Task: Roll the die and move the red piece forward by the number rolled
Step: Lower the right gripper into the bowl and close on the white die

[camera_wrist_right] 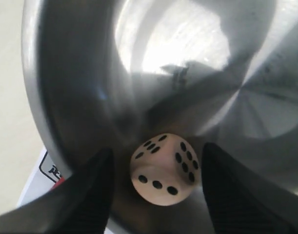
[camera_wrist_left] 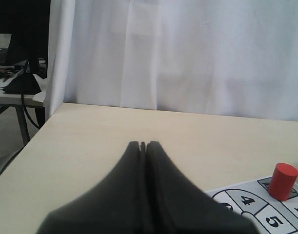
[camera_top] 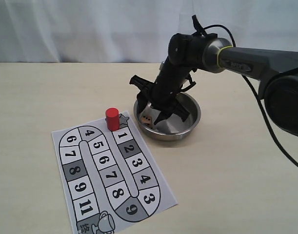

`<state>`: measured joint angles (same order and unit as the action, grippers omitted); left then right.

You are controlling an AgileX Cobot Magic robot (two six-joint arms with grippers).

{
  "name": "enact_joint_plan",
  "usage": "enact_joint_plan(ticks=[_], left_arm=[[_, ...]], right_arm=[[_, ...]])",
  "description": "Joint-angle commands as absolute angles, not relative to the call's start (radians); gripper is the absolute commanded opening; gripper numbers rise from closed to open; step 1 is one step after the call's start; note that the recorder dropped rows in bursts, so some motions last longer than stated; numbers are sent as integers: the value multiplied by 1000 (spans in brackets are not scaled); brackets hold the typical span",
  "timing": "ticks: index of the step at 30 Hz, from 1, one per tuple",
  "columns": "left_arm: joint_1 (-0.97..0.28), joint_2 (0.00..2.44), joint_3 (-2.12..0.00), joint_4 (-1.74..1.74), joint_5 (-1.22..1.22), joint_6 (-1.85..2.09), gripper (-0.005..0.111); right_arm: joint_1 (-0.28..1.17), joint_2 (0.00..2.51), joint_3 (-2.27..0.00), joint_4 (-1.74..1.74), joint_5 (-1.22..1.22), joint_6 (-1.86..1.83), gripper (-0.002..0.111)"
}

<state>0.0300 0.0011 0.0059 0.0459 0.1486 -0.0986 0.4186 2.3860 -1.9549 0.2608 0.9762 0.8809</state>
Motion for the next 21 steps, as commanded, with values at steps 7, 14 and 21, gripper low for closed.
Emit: enact_joint_plan(ticks=[7,14,21], left_arm=[[24,0,0,44,142,-100,0],[24,0,0,44,142,-100,0],[24,0,0,44,144,-100,0]], right_arm=[[421,2398,-1949,220,967,883,51],[421,2398,-1949,220,967,883,14],[404,2370,-1953,218,969,819,4]])
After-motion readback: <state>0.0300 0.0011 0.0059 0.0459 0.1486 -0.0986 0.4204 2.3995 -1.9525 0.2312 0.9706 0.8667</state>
